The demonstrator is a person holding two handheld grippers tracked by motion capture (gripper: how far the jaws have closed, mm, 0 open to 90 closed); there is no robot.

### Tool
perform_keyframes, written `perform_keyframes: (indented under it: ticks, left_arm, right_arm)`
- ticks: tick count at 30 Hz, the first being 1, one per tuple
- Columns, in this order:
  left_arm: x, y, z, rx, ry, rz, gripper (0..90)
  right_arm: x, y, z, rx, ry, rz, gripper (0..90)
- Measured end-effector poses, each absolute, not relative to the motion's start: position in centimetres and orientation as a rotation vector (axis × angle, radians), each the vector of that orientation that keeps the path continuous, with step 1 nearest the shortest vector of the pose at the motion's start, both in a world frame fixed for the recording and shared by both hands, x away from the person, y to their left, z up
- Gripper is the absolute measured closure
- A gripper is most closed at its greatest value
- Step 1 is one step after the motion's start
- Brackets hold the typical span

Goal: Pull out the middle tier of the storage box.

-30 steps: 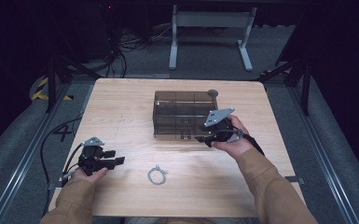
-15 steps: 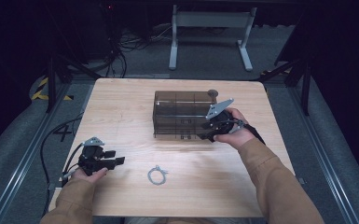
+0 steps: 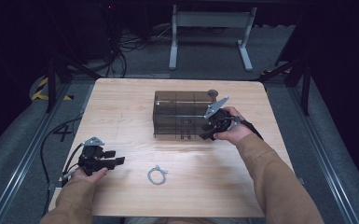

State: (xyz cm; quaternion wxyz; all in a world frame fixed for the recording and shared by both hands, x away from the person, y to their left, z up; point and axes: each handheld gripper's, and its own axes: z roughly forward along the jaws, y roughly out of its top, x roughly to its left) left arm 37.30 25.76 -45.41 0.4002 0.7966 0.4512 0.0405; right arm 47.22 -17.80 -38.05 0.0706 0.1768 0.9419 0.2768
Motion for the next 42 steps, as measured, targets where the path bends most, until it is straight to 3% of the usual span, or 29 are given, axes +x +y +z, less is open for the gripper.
perform_keyframes:
  ticks: [8,25,42]
  left_arm:
    - [37.3,25.7,-45.4,2.016,1.141,0.100,43.2]
    - [37.3,25.8,-45.4,2.014,1.142,0.098,43.1]
    - [37.3,25.8,-45.4,2.014,1.143,0.097,43.1]
  right_arm:
    - [47.5,-17.2,-38.6,0.496,2.886,0.766,62.3]
    - [47.8,-16.1,-38.9,0.383,2.931,0.587,81.1]
    - [47.1,-16.2,-38.7,0.300,2.942,0.586,83.6]
